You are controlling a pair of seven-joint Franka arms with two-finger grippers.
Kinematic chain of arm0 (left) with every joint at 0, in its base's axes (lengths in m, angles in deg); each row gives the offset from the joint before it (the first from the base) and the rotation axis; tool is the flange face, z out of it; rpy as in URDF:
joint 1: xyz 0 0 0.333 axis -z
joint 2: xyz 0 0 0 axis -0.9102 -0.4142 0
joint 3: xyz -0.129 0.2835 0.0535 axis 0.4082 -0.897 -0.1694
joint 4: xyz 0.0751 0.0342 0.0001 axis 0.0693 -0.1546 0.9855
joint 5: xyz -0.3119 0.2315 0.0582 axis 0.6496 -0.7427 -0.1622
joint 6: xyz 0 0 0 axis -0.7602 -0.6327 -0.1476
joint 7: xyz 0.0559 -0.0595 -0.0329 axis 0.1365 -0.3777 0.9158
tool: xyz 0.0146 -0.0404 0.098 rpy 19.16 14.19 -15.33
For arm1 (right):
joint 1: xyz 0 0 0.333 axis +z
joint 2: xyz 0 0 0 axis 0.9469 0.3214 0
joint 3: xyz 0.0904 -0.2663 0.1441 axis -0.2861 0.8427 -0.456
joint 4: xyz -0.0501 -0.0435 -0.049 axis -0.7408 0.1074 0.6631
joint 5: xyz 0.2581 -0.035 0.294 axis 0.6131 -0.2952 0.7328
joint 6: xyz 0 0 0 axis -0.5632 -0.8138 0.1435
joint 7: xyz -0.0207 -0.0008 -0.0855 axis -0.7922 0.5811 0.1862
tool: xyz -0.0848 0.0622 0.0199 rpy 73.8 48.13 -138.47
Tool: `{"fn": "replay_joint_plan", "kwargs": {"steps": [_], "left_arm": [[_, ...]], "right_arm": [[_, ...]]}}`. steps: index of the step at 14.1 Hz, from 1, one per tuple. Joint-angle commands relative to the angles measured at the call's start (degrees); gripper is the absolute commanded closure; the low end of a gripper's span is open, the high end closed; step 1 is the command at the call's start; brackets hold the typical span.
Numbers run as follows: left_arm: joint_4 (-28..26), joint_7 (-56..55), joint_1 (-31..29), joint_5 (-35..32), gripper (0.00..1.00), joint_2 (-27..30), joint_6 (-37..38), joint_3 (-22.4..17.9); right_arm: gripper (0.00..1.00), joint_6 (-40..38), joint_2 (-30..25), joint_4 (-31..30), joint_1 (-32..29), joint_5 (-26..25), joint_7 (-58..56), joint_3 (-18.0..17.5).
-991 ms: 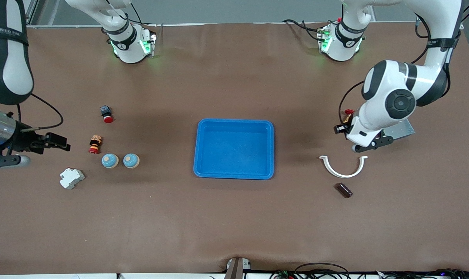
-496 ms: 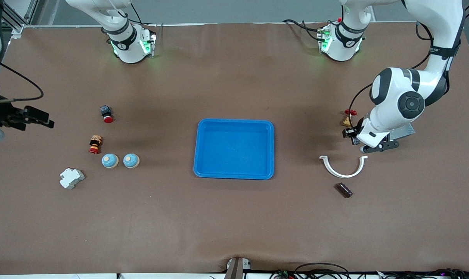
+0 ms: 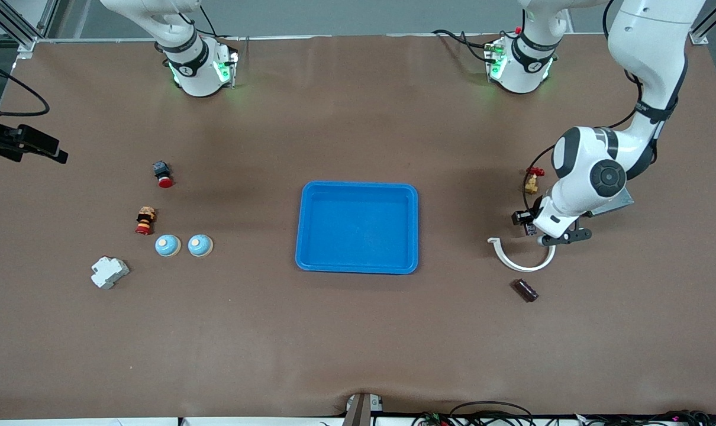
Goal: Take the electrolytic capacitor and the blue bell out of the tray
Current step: 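Lower the capacitor inside the white arch and open the left gripper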
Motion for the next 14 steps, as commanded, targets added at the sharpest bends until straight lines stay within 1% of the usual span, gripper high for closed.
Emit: {"fn": "replay_joint_plan", "kwargs": {"steps": [1, 2, 3, 9, 10, 11, 12, 13, 14], "left_arm": [[1.37, 1.28, 0.04, 0.57, 1.0, -1.69, -1.56, 0.19], [1.72, 1.2, 0.21, 0.57, 1.0, -2.22, -1.65, 0.19], [1.99, 1.19, 0.13, 0.48, 1.0, -2.4, -1.65, 0.19], [3.04, 1.19, 0.39, 0.21, 1.0, -3.72, -1.65, 0.19], [3.04, 1.19, 0.39, 0.21, 1.0, -3.72, -1.65, 0.19], [3.13, 1.28, 0.39, 0.21, 1.0, -3.81, -1.65, 0.1], [3.22, 1.28, 0.39, 0.13, 1.0, -3.98, -1.65, 0.1], [3.31, 1.28, 0.3, -0.31, 0.99, -4.07, -1.65, 0.19], [3.39, 1.28, 0.21, -0.66, 0.75, -4.07, -1.65, 0.19]], "right_arm": [[0.0, 0.02, -1.69, -0.87, -0.14, -3.27, 1.19, -2.17], [0.0, 0.19, -2.48, -0.79, -0.22, -4.94, 1.28, -3.58], [0.0, -0.07, -2.66, -0.79, -0.22, -5.31, 1.71, -3.85], [0.0, -0.6, -3.81, -0.09, -0.4, -5.22, 1.98, -3.85], [0.0, -0.6, -3.11, 2.7, -0.4, -5.05, 1.98, -3.77], [0.0, -1.03, -1.19, 5.25, -0.83, -4.44, 1.72, -3.59], [0.0, -2.34, 0.66, 7.1, -0.84, -4.35, 1.8, -3.51], [0.0, -2.96, 1.2, 7.91, -0.93, -4.43, 1.98, -3.5], [0.0, -2.88, 1.29, 7.91, -1.01, -4.35, 2.15, -3.5]]}}
